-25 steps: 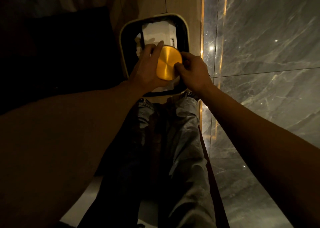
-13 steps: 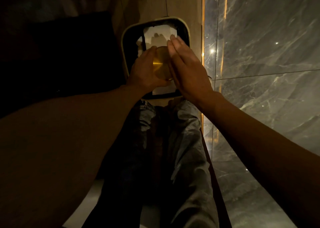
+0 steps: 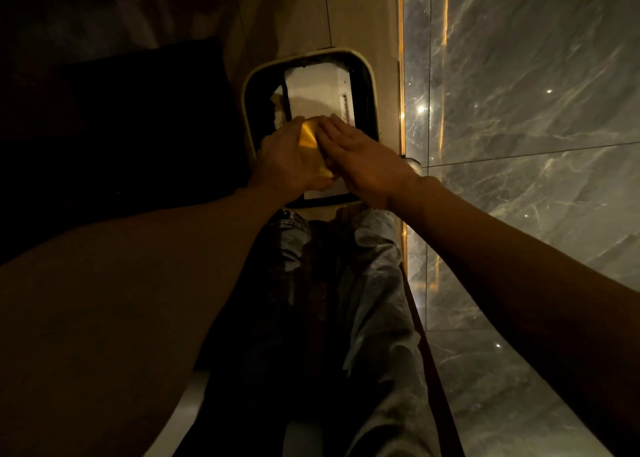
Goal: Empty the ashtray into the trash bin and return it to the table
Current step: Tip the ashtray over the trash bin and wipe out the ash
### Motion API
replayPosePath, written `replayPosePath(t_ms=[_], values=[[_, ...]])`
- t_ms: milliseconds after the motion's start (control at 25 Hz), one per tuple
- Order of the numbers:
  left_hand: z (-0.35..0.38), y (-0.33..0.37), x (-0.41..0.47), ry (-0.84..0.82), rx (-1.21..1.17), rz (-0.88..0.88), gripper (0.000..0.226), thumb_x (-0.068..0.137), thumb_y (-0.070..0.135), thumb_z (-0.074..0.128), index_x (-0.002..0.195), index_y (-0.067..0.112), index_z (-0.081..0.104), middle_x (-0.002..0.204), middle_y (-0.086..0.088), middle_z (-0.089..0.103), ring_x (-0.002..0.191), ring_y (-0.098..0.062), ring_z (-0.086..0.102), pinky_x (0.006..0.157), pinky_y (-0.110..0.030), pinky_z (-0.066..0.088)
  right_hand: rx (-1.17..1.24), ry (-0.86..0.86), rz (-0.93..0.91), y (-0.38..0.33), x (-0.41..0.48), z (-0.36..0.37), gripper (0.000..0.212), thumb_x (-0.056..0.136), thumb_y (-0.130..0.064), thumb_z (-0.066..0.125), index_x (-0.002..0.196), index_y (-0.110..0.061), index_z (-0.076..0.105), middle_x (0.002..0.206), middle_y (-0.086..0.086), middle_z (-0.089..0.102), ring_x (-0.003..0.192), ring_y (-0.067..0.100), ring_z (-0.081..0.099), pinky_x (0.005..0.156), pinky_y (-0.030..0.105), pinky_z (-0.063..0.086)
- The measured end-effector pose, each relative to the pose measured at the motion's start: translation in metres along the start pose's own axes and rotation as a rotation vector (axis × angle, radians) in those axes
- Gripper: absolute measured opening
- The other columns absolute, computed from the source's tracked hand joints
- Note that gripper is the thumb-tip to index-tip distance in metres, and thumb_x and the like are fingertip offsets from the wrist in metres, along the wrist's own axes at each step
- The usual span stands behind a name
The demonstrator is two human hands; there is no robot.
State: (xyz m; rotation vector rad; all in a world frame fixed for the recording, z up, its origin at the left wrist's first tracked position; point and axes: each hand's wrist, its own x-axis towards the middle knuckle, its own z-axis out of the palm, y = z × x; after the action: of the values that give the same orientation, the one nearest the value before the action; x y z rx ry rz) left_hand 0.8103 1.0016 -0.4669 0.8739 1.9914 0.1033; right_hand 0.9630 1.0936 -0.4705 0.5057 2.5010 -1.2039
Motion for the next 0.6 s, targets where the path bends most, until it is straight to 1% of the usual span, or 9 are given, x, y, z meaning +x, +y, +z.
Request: replayPosePath(t_ms=[80,120,200,280,360,440,520,560,600], values=[[-0.001,-0.002,-0.001,0.006,-0.01,0.018,0.109,0.044,0.056,0.089,0.137,0.015,0.048,0.133,-0.006,0.062,0.121,-0.025,0.059,0.102,-0.043,0.05,0.034,0.126,0.029,-0.005,0.002,-0.004,0.061,0.096,-0.024,0.033,0.149,0.001,0.019,0.159,0.024,0.019,0.148,0.036,0.012,0.121,0.047,0.022],[-0.002,-0.002,-0.002,0.006,-0.008,0.031,0.111,0.044,0.056,0.089,0.138,0.015,0.048,0.134,-0.006,0.061,0.122,-0.025,0.059,0.102,-0.043,0.05,0.045,0.134,0.03,-0.006,0.001,-0.002,0.061,0.096,-0.025,0.033,0.149,0.001,0.02,0.158,0.024,0.019,0.148,0.037,0.013,0.12,0.049,0.024],[-0.004,0.0,-0.006,0.008,0.002,0.046,0.113,0.043,0.058,0.088,0.14,0.014,0.047,0.136,-0.006,0.06,0.123,-0.025,0.058,0.103,-0.043,0.049,0.035,-0.037,0.001,-0.001,-0.001,0.007,0.059,0.1,-0.018,0.038,0.151,0.001,0.016,0.16,0.024,0.014,0.149,0.039,0.009,0.121,0.051,0.021],[-0.003,-0.001,-0.01,0.019,-0.025,0.059,0.105,0.047,0.05,0.092,0.135,0.011,0.052,0.131,-0.009,0.063,0.119,-0.025,0.06,0.101,-0.041,0.05,0.008,-0.193,0.031,0.002,-0.002,0.006,0.063,0.099,-0.011,0.043,0.152,-0.002,0.01,0.162,0.021,0.006,0.151,0.036,0.003,0.124,0.043,0.012],[-0.004,-0.001,-0.015,0.042,-0.058,0.068,0.092,0.052,0.039,0.094,0.129,0.008,0.056,0.124,-0.011,0.066,0.113,-0.023,0.062,0.096,-0.031,0.049,0.049,-0.111,0.036,-0.006,0.002,-0.004,0.065,0.097,-0.015,0.045,0.151,-0.002,0.013,0.162,0.02,0.008,0.151,0.034,0.004,0.122,0.039,0.009],[-0.005,0.002,-0.016,0.049,-0.071,0.079,0.084,0.053,0.039,0.094,0.123,0.011,0.058,0.118,-0.007,0.068,0.104,-0.016,0.063,0.086,-0.022,0.046,0.075,0.142,0.017,-0.017,0.003,-0.012,0.063,0.096,-0.024,0.041,0.15,0.001,0.019,0.16,0.024,0.015,0.15,0.037,0.01,0.12,0.041,0.016],[-0.005,0.004,-0.009,0.041,-0.066,0.073,0.083,0.052,0.042,0.094,0.122,0.013,0.058,0.116,-0.005,0.069,0.102,-0.014,0.063,0.084,-0.022,0.047,0.062,0.314,0.039,-0.018,-0.001,-0.005,0.058,0.1,-0.026,0.037,0.148,0.003,0.023,0.158,0.025,0.021,0.149,0.037,0.014,0.12,0.045,0.023],[-0.005,0.004,-0.005,0.036,-0.059,0.071,0.087,0.051,0.044,0.093,0.124,0.013,0.057,0.118,-0.004,0.068,0.105,-0.016,0.063,0.086,-0.023,0.048,0.056,0.292,0.047,-0.017,-0.002,0.001,0.056,0.101,-0.024,0.037,0.148,0.003,0.023,0.158,0.025,0.021,0.148,0.037,0.014,0.121,0.046,0.023],[-0.005,0.003,-0.002,0.028,-0.041,0.063,0.092,0.05,0.047,0.093,0.127,0.014,0.056,0.12,-0.005,0.068,0.109,-0.019,0.064,0.09,-0.026,0.049,0.052,0.19,0.054,-0.013,-0.003,0.006,0.055,0.102,-0.022,0.038,0.149,0.002,0.021,0.158,0.025,0.019,0.149,0.037,0.013,0.121,0.049,0.023]])
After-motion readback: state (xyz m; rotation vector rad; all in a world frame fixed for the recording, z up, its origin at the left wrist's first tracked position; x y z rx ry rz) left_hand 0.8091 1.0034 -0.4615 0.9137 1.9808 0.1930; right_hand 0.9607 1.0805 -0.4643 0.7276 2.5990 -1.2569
